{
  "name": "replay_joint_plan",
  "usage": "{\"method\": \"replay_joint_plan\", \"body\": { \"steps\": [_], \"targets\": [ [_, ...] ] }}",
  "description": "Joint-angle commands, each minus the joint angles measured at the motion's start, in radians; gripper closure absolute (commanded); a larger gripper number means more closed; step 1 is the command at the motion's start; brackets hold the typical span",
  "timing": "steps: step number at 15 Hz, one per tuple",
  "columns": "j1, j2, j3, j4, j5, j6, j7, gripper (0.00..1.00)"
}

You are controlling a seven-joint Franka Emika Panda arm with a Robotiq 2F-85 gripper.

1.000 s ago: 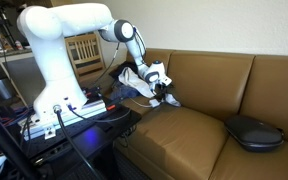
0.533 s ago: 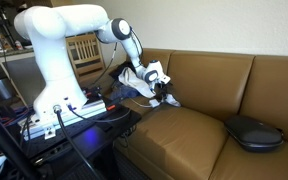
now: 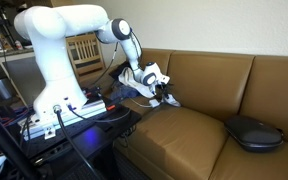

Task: Move the clothing to the left side of the sofa

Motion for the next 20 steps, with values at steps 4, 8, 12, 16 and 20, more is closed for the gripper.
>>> {"method": "replay_joint_plan", "body": {
  "steps": [4, 8, 12, 16, 20],
  "targets": [
    [-0.025, -0.001, 0.072, 0.011, 0.011, 0.043, -0.067, 0.18],
    [-0.033, -0.001, 0.103, 0.028, 0.029, 0.002, -0.049, 0.48],
    [-0.020, -0.001, 0.088, 0.040, 0.063, -0.021, -0.025, 0.76],
    [-0.004, -0.002, 0.057, 0.042, 0.105, -0.080, 0.006, 0.99],
    [0.086, -0.003, -0.104, 0.015, 0.165, -0.199, 0.189, 0.73]
  ]
}}
